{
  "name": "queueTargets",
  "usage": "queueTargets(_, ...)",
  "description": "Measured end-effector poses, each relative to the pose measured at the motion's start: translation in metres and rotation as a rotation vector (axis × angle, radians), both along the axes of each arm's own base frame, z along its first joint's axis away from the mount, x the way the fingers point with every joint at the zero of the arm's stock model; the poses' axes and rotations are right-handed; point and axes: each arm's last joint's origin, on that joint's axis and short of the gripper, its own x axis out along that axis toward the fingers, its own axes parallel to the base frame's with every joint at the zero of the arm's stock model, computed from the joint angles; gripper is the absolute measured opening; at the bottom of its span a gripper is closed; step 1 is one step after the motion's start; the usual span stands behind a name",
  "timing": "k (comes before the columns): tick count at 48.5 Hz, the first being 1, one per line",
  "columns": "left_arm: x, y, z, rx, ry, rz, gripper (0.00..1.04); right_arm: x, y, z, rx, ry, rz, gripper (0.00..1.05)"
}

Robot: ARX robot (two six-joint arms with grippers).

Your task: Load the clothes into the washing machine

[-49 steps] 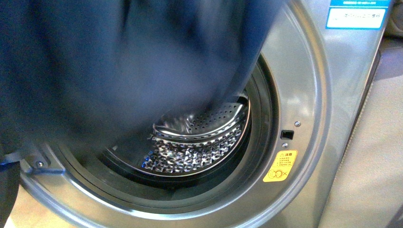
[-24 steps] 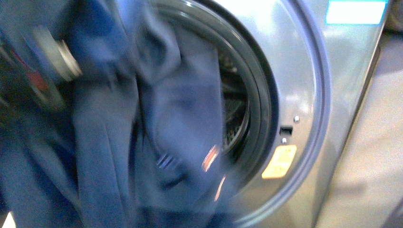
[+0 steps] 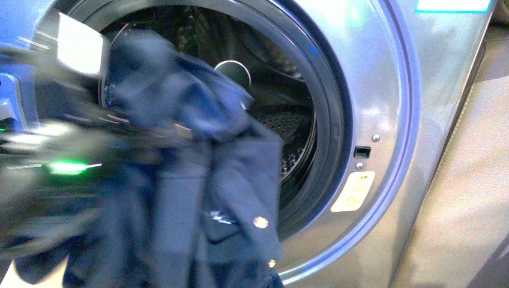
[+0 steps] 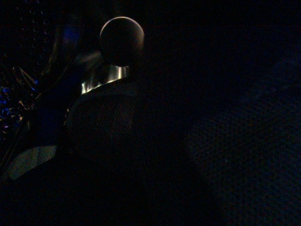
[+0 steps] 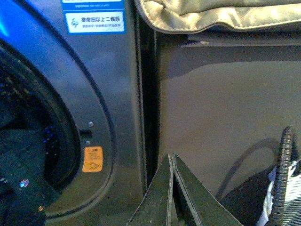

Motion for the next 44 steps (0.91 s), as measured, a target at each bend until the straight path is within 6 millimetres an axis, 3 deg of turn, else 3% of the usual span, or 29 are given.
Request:
queueTargets(11, 0.045, -0.014, -0.018, 0.004, 0.001, 0.066, 0.09, -0.008, -0.006, -0.02, 0.001, -0.002, -0.032, 0.02)
queueTargets(25, 0.088, -0.008, -0.036, 0.049, -0.009, 0.154, 0.09, -0.015, -0.006, -0.034, 0.001, -0.005, -0.032, 0.02)
queueTargets(44, 0.143, -0.009, -0.027, 0.079, -0.024, 0.226, 0.09, -0.022, -0.006, -0.044, 0.001, -0.006, -0.032, 0.02)
